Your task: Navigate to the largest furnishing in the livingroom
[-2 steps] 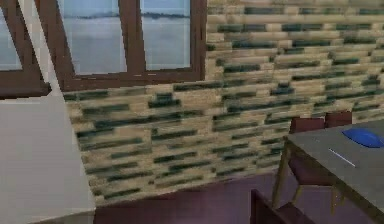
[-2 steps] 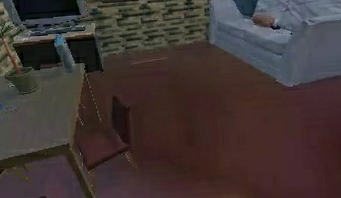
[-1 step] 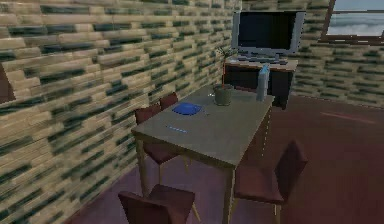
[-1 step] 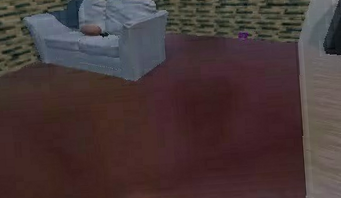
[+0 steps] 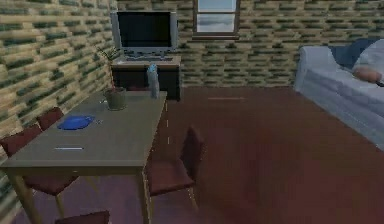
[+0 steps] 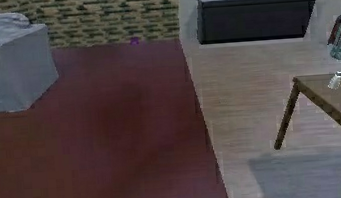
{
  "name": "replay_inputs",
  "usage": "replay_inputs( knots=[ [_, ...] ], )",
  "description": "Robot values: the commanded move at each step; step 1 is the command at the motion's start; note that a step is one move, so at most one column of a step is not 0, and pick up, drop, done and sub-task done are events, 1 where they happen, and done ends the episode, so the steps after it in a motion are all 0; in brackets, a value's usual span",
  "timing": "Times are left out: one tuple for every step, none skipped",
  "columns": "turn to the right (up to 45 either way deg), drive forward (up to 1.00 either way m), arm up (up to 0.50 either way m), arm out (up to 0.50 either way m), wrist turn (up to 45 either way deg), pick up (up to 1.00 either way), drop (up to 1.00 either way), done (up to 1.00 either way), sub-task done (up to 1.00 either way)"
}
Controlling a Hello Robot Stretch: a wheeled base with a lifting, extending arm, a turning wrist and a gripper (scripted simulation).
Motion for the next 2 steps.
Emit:
replay_inputs(
  knots=[
    [0.0,0.40,0.00,0.00,0.0,0.00,0.00,0.00,0.00],
    [-45.0,0.00,0.00,0.00,0.0,0.00,0.00,0.00,0.00]
  ],
)
